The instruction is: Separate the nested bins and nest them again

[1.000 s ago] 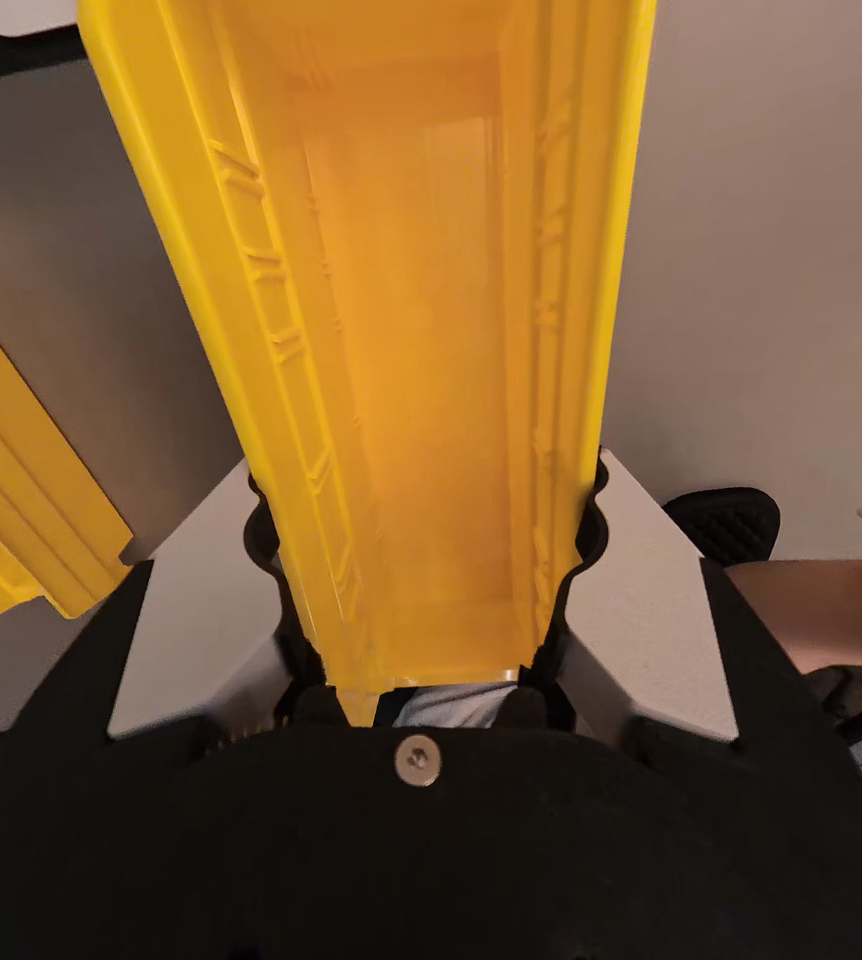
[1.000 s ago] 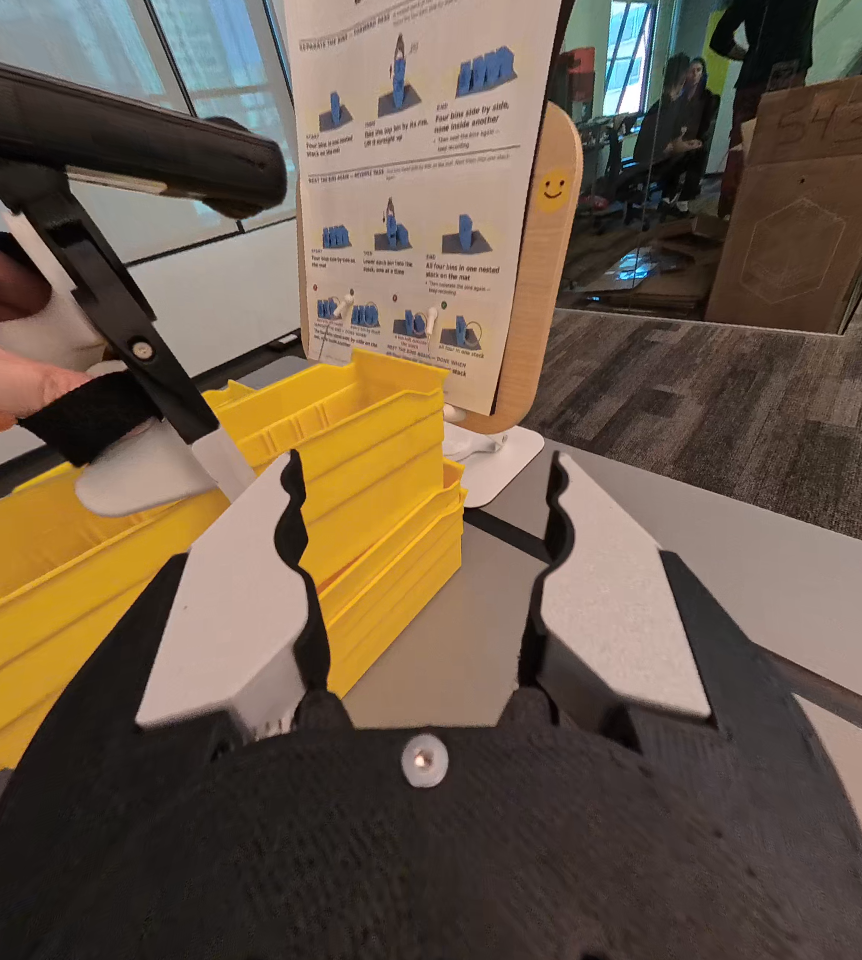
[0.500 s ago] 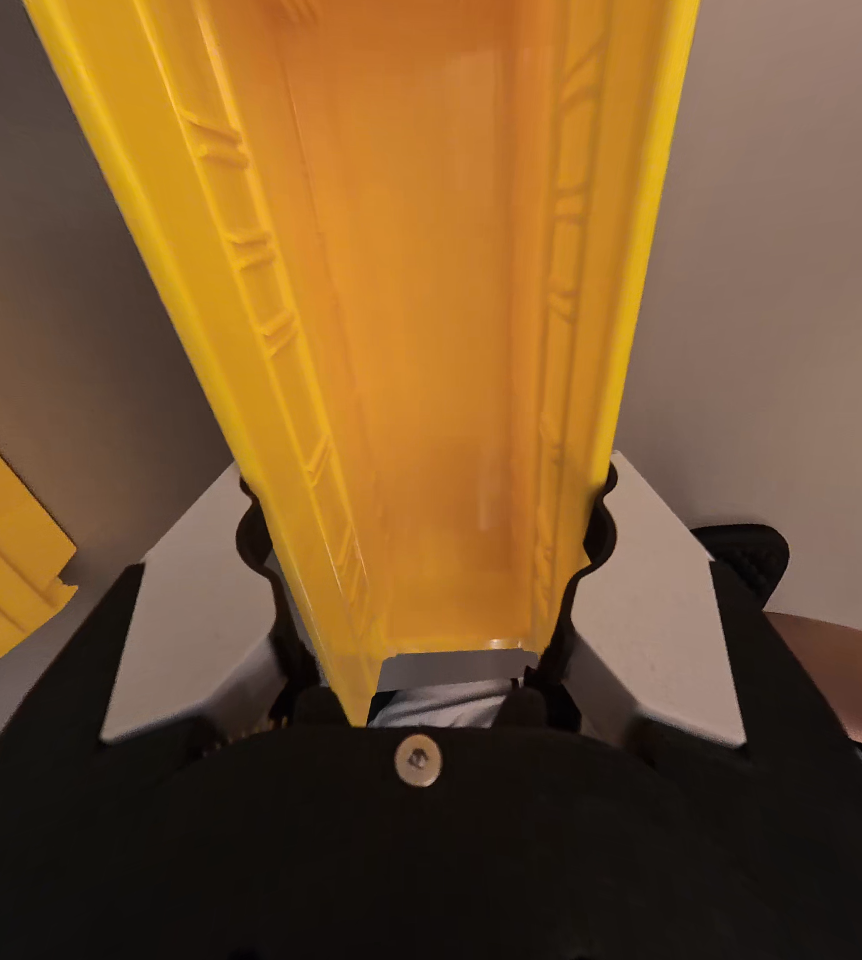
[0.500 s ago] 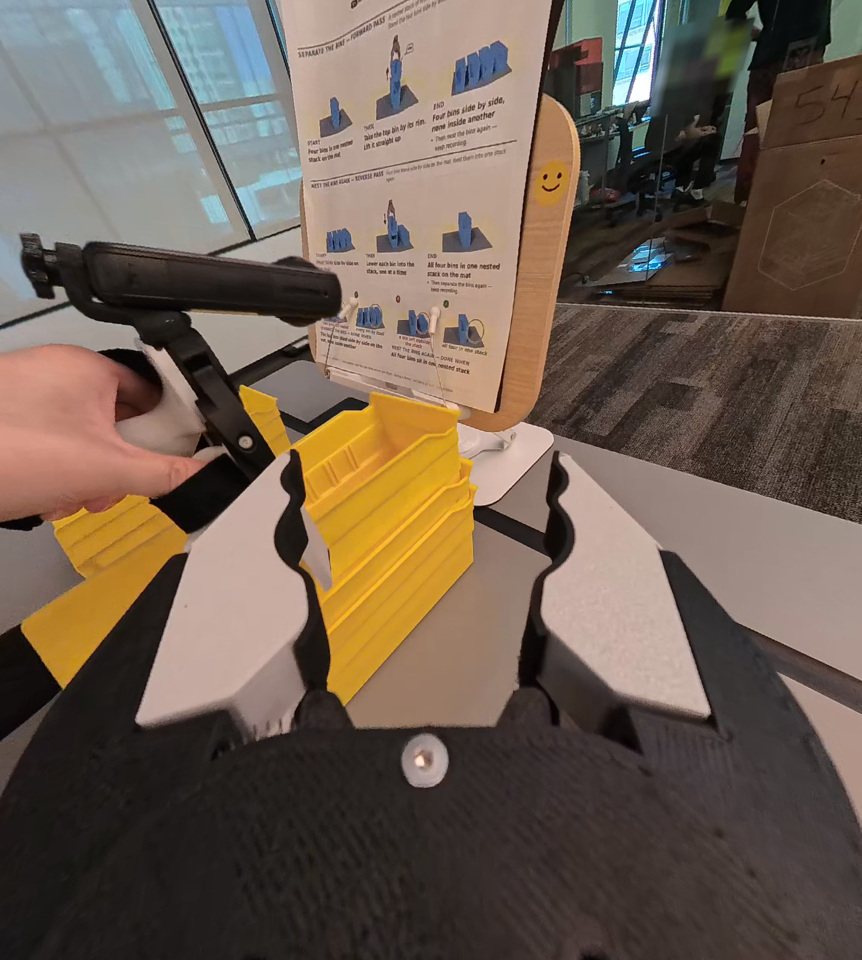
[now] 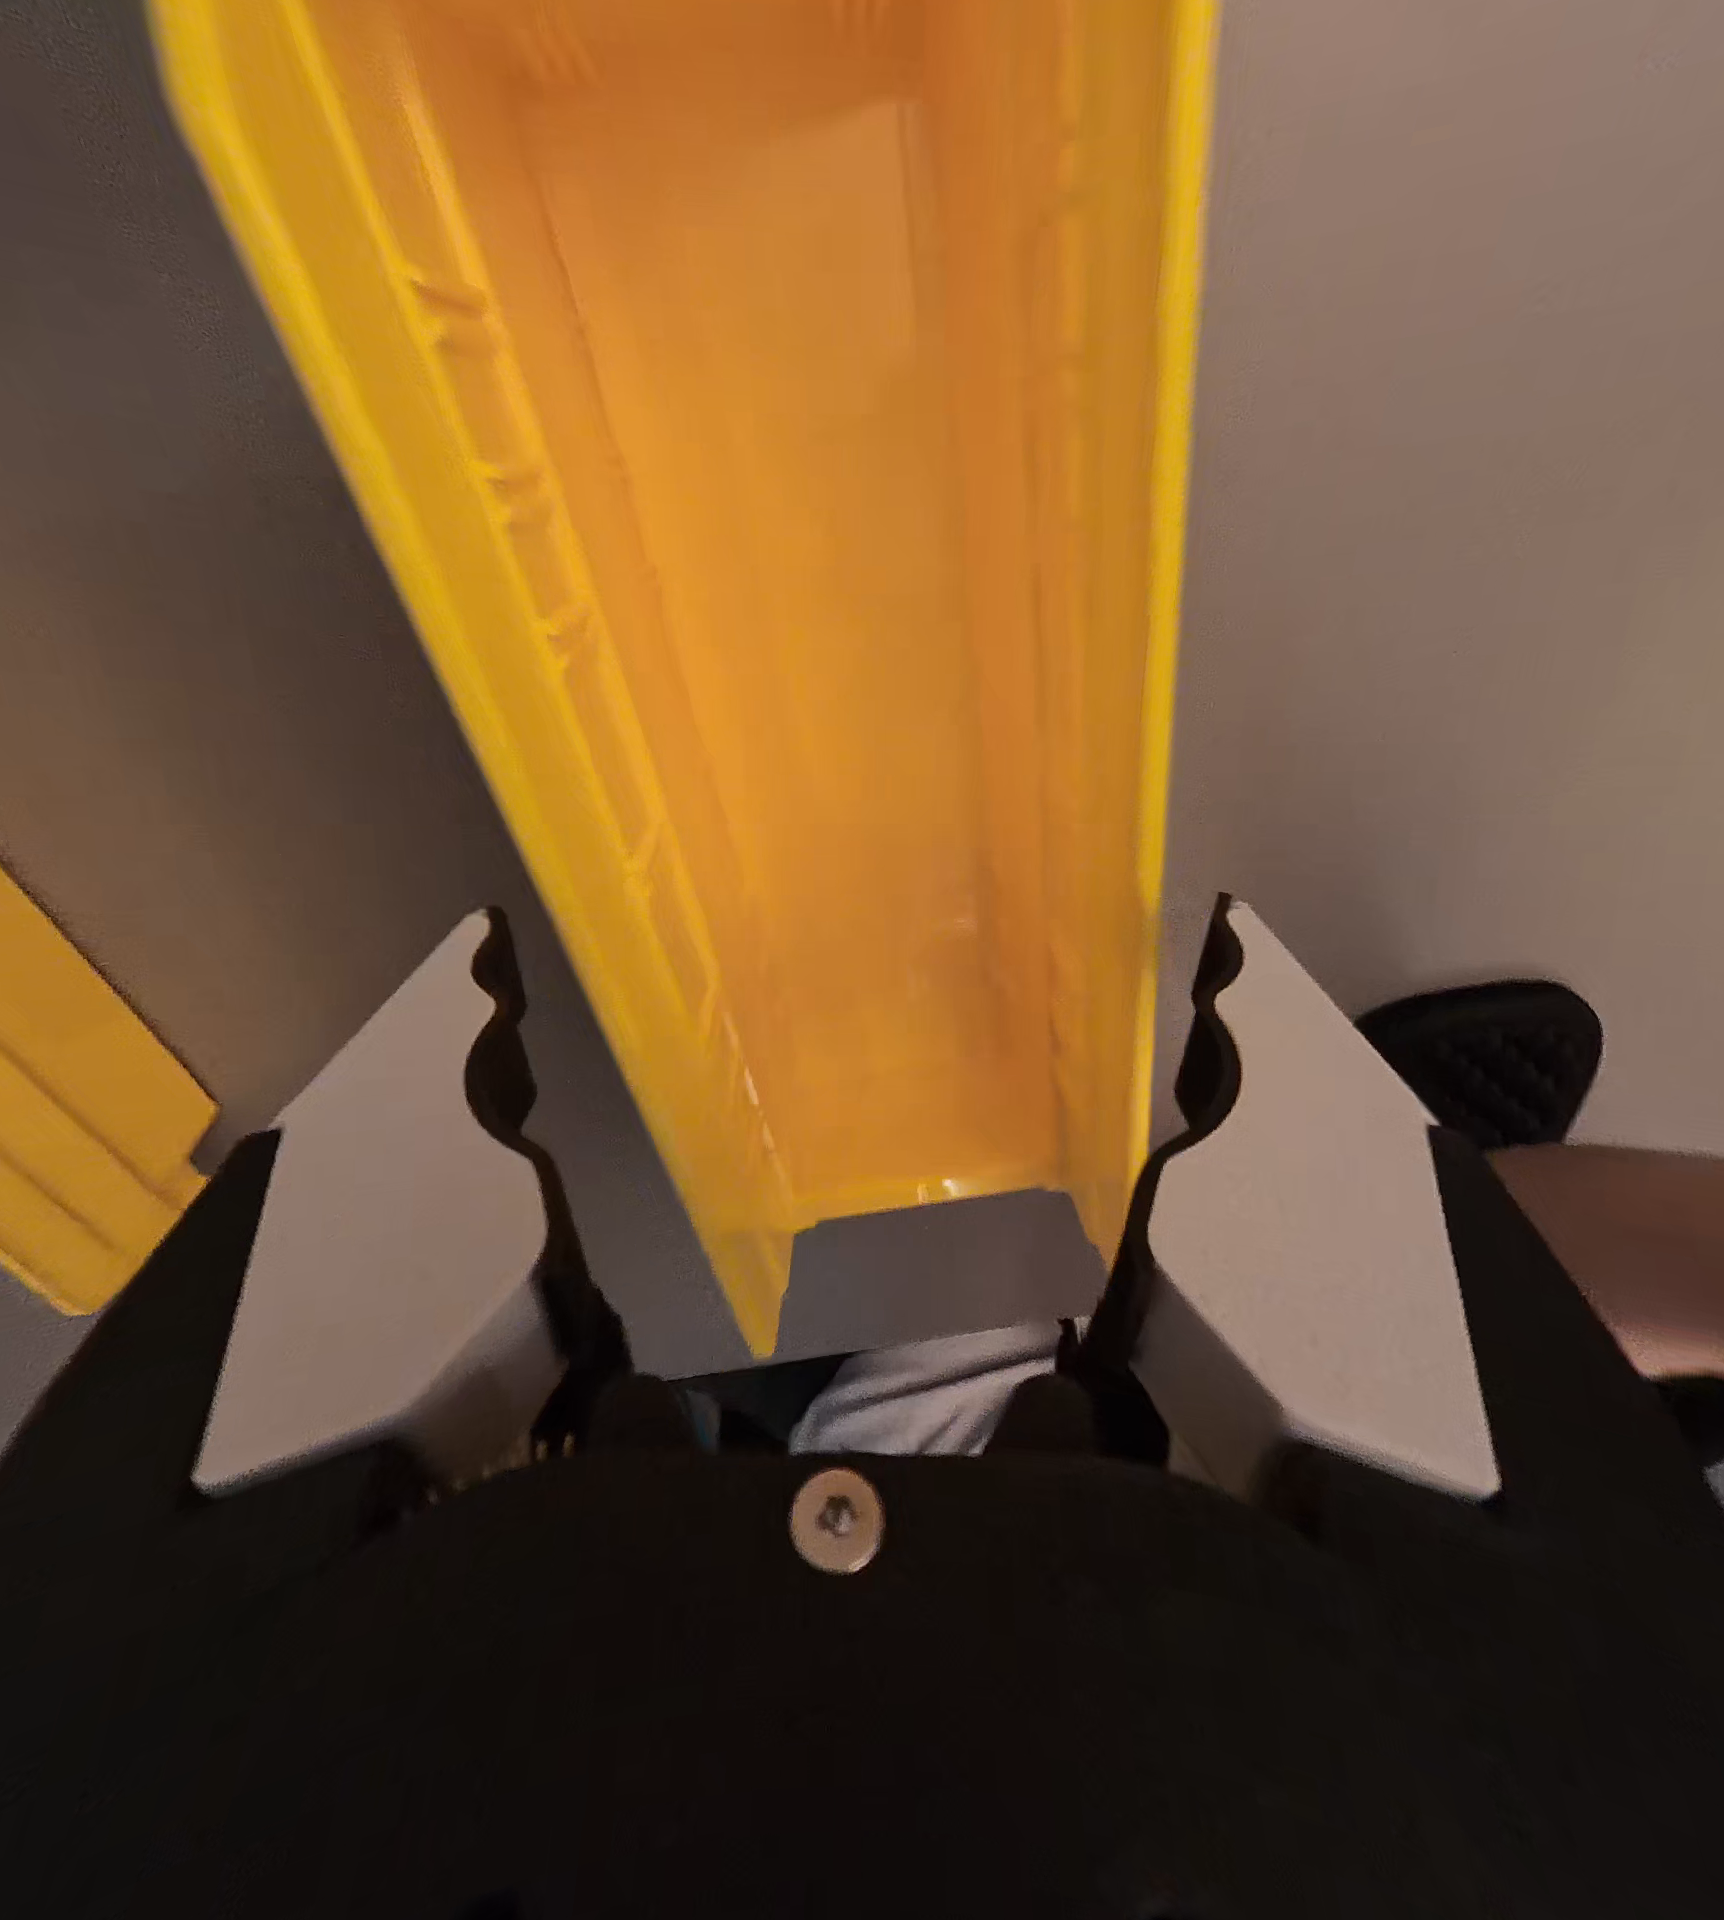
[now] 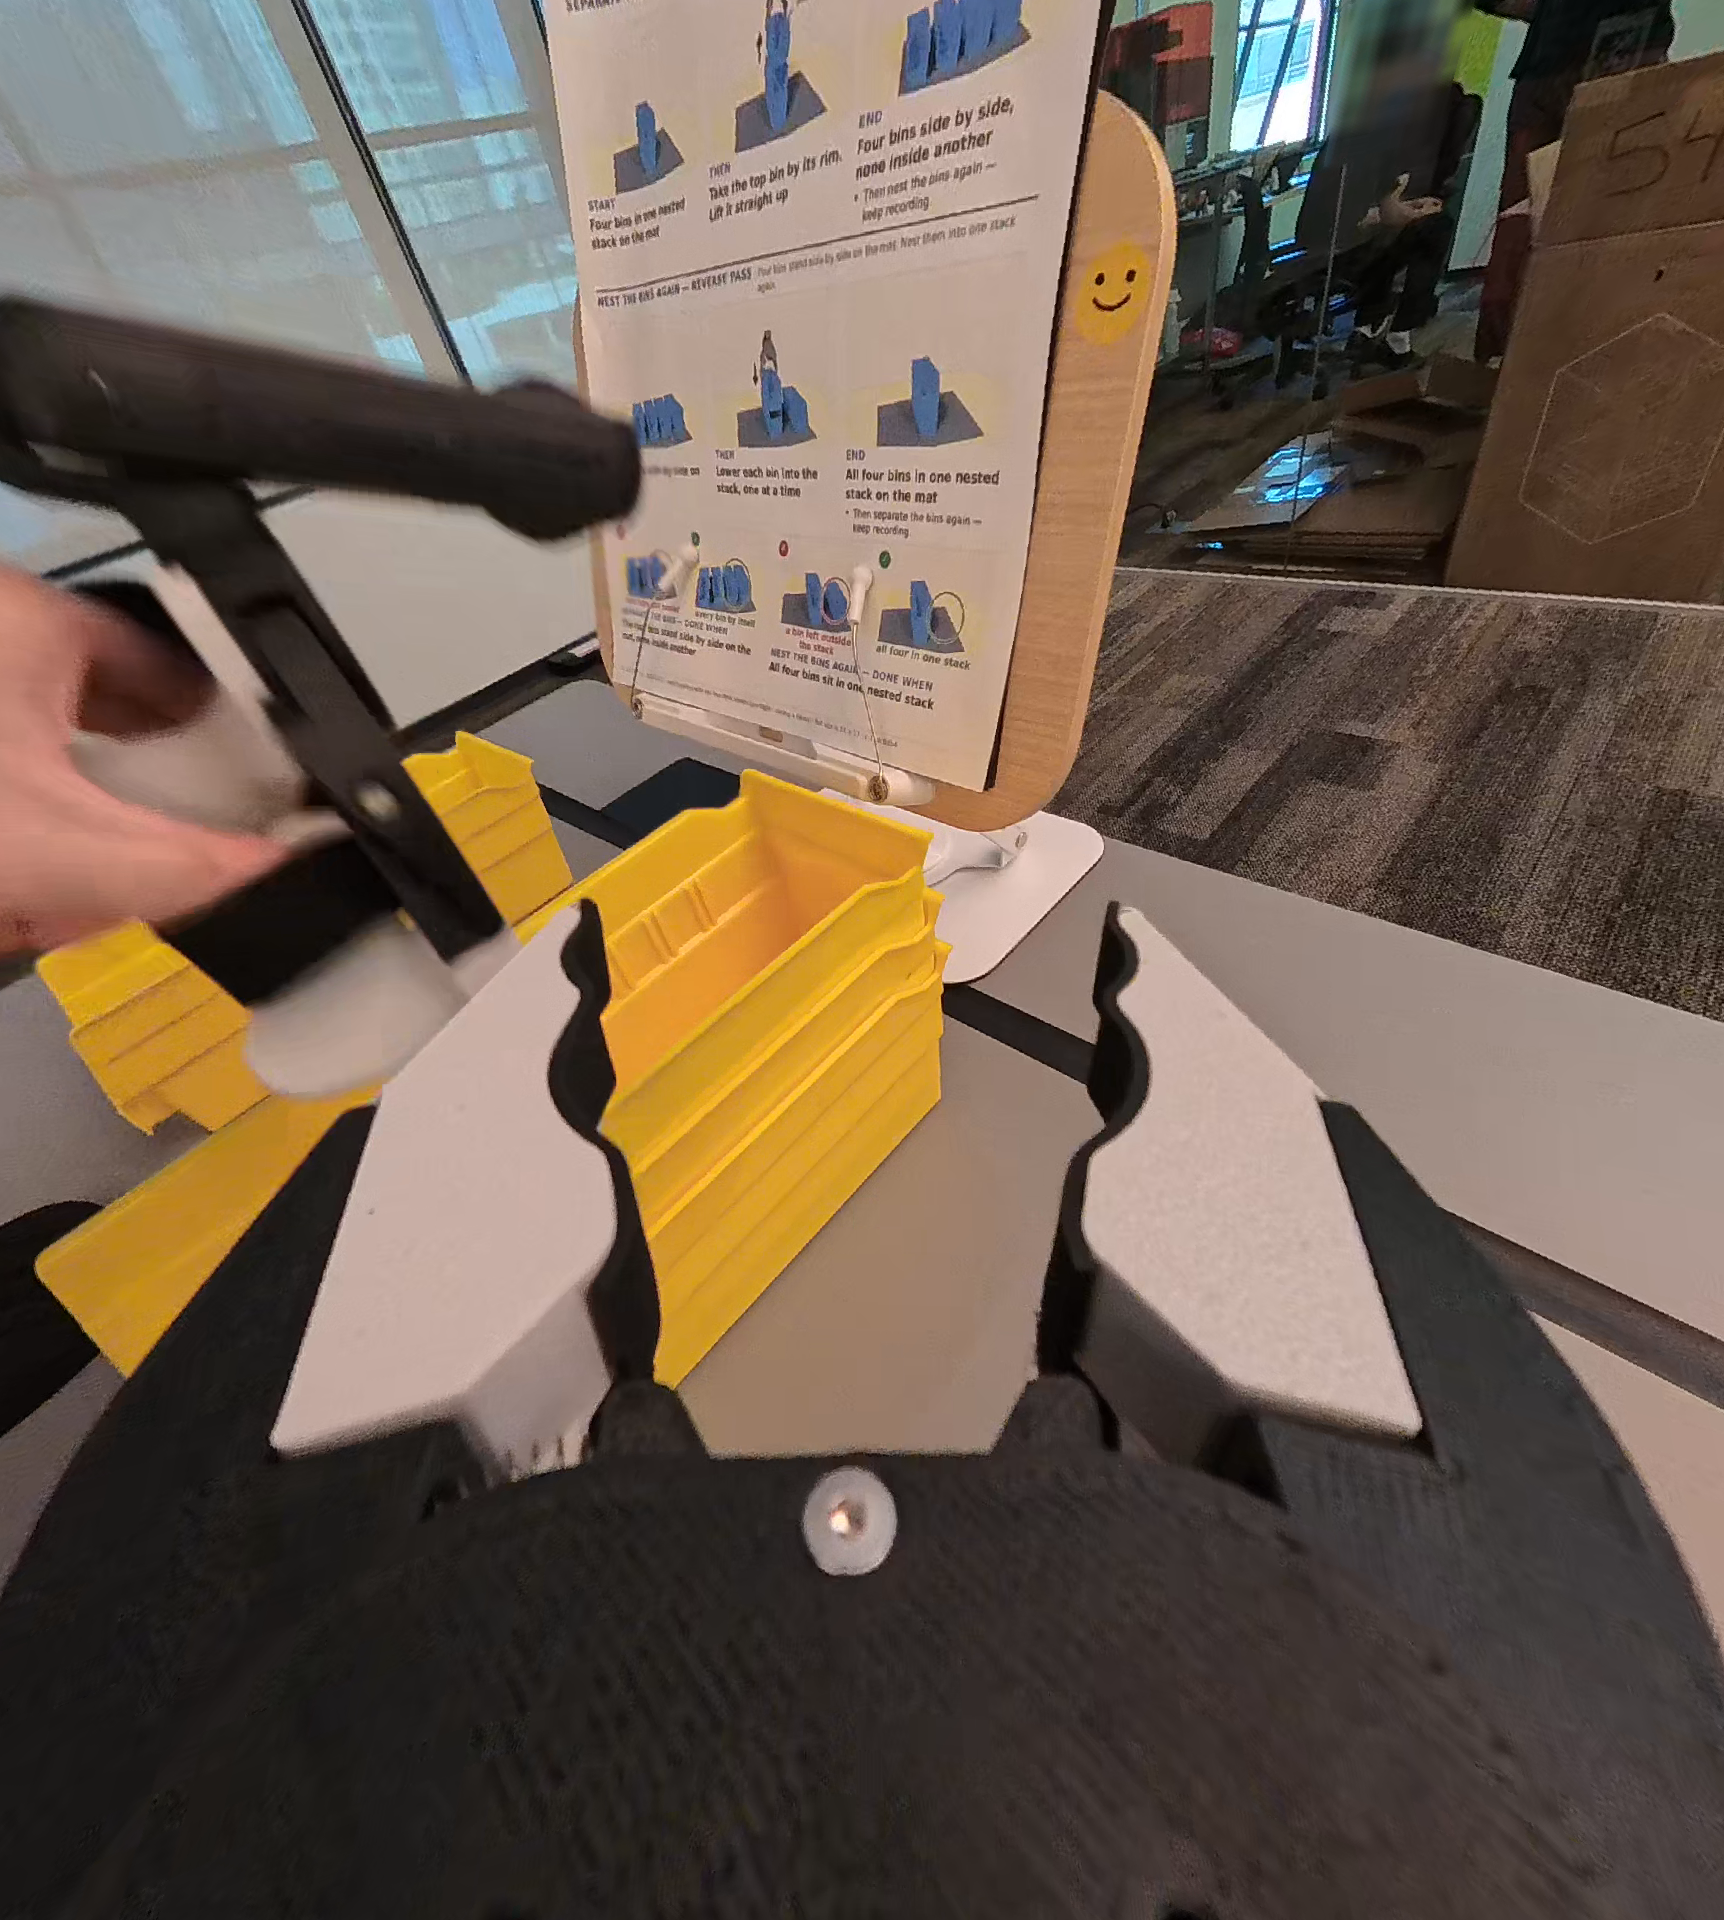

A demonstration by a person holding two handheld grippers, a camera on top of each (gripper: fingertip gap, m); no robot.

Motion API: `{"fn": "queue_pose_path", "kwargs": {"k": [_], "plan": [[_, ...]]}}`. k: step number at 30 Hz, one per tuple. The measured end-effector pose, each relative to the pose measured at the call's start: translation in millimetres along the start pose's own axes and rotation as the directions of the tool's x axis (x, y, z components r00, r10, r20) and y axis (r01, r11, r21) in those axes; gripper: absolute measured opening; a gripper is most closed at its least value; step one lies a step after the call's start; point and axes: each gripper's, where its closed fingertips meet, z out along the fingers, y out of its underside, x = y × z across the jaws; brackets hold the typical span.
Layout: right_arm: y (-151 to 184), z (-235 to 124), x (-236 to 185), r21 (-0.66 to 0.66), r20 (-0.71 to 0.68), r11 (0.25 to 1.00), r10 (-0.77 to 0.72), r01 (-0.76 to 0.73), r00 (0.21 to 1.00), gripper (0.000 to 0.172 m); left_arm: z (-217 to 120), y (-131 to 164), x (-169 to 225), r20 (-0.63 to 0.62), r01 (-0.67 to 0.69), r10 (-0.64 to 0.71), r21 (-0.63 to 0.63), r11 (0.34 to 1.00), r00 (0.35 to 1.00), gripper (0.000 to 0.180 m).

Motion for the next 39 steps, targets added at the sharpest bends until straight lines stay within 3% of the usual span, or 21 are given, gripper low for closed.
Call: {"fn": "queue_pose_path", "kwargs": {"k": [4, 7, 10, 12, 16, 23, 29, 39], "plan": [[1, 0, 2, -0.003, -0.006, 1.000, -0.001, 0.001, 1.000, 0.094, -70, -8, -23, -0.014, -0.090, 0.093, 0.150, 0.985, 0.996, 0.129], [1, -1, 6, -0.002, -0.012, 1.000, 0.006, -0.006, 1.000, 0.094, -121, -17, -94, 0.120, -0.091, 0.056, 0.315, 0.945, 0.991, 0.129], [3, -1, 11, -0.003, -0.018, 1.000, 0.016, -0.016, 1.000, 0.094, -145, -10, -177, 0.254, -0.088, -0.025, 0.424, 0.901, 0.967, 0.130], [3, -1, 13, -0.003, -0.021, 1.000, 0.023, -0.023, 1.000, 0.094, -133, 3, -220, 0.260, -0.059, -0.061, 0.431, 0.901, 0.964, 0.136], [7, 1, 17, -0.016, -0.030, 1.000, 0.024, -0.024, 0.999, 0.094, -75, 31, -283, 0.218, 0.039, -0.126, 0.366, 0.930, 0.968, 0.142], [18, 7, 24, -0.056, -0.054, 0.998, 0.009, -0.012, 0.999, 0.094, 20, 52, -338, 0.134, 0.147, -0.191, 0.285, 0.947, 0.972, 0.149], [25, 12, 26, -0.083, -0.059, 0.996, 0.006, -0.011, 0.998, 0.094, 49, 46, -346, 0.022, 0.194, -0.209, 0.287, 0.938, 0.978, 0.149], [39, 19, 30, -0.136, -0.060, 0.991, -0.001, -0.007, 0.998, 0.094, 72, 43, -349, 0.024, 0.194, -0.205, 0.237, 0.952, 0.978, 0.145]]}}
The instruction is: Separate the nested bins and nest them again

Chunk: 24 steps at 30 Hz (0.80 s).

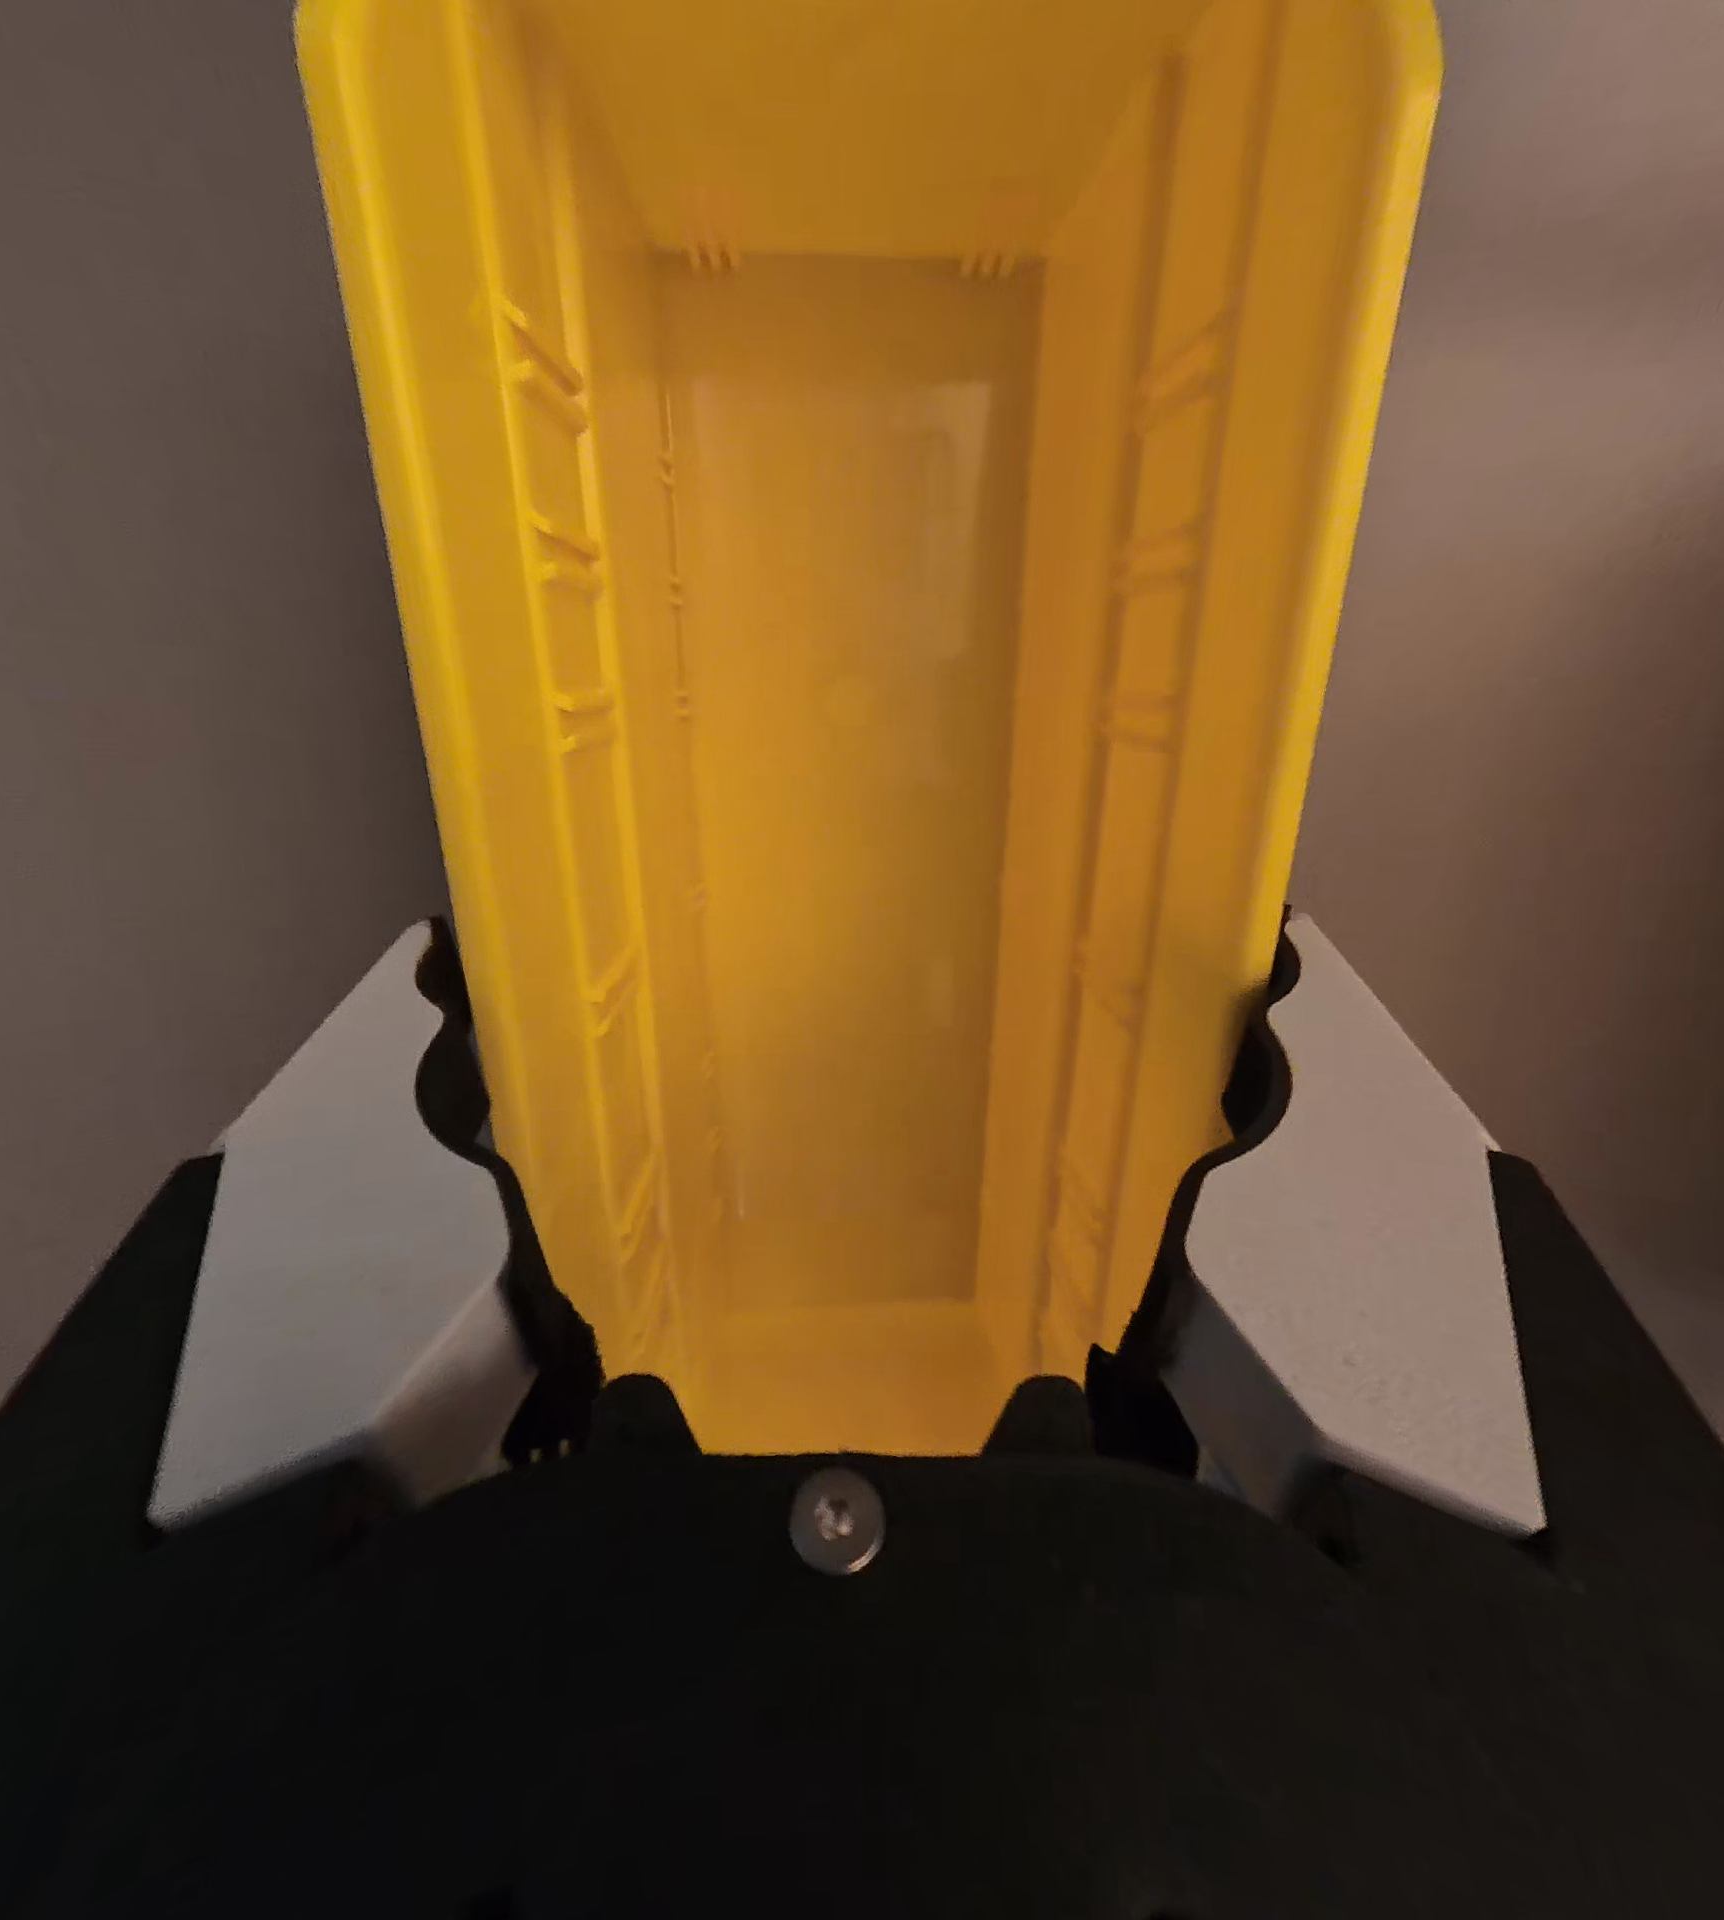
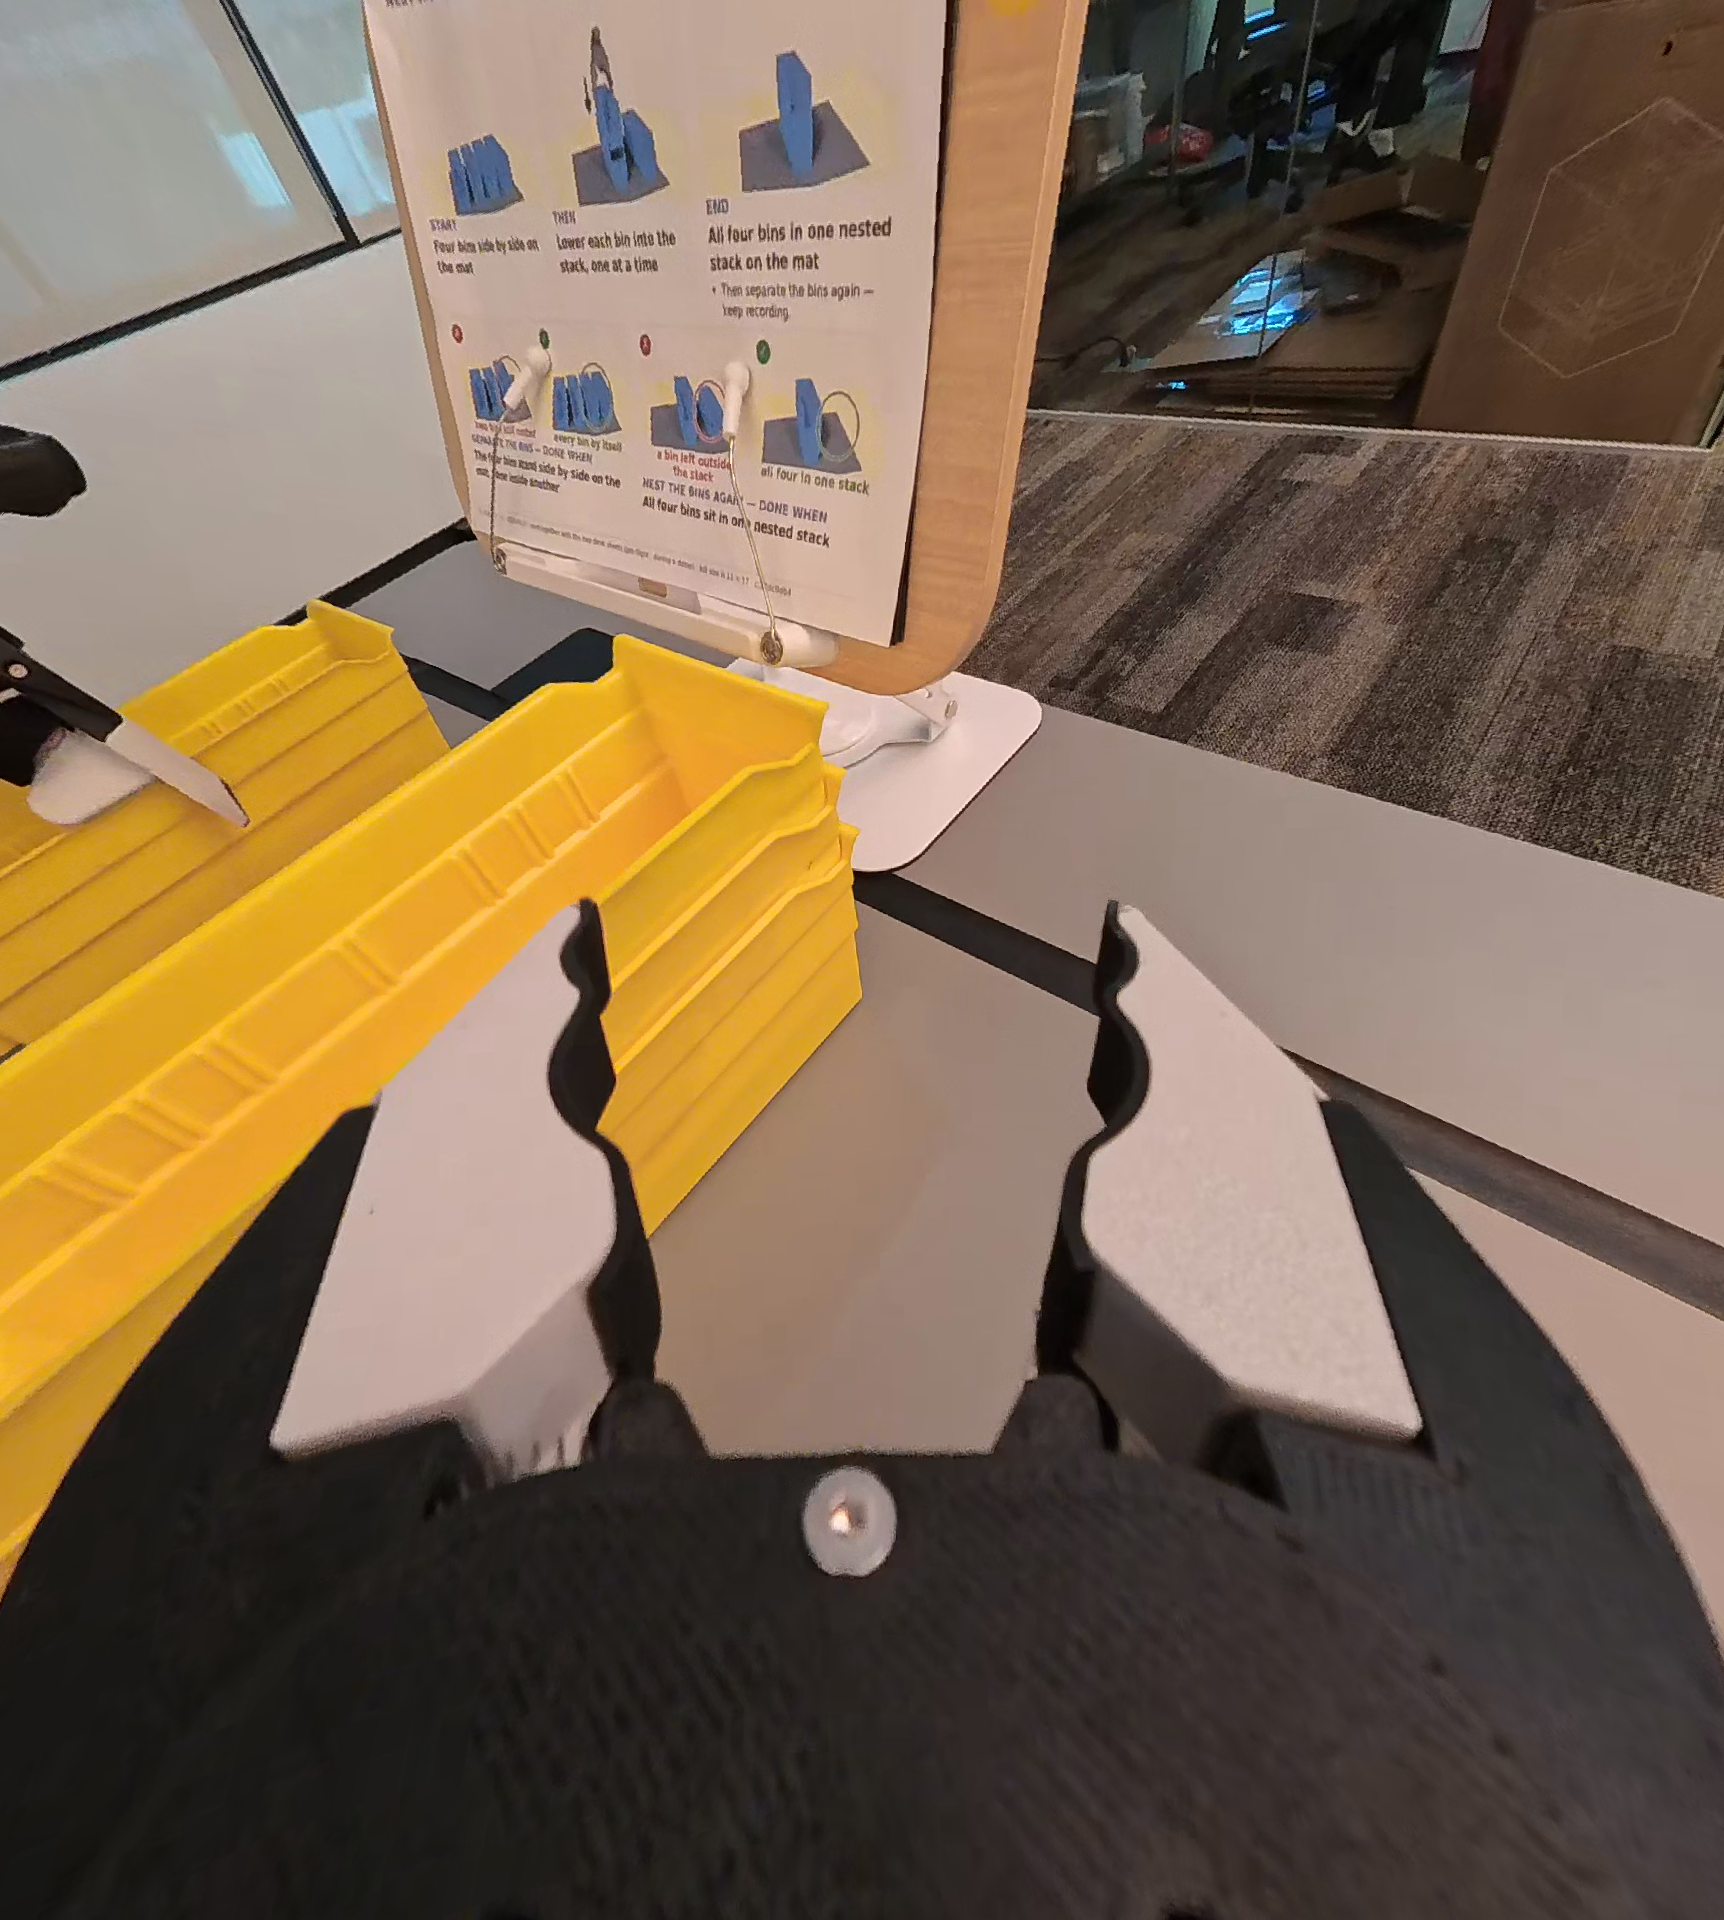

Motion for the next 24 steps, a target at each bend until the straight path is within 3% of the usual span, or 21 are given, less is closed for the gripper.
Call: {"fn": "queue_pose_path", "kwargs": {"k": [11, 24], "plan": [[7, 4, -3, -0.039, 0.004, 0.999, -0.023, 0.023, 1.000, 0.094, -8, 14, 3, 0.025, 0.049, -0.047, -0.087, 0.995, 0.999, 0.119], [10, 6, 0, -0.049, 0.009, 0.999, -0.013, 0.014, 1.000, 0.094, -39, 20, 6, 0.040, 0.048, -0.044, -0.106, 0.993, 0.998, 0.116]]}}
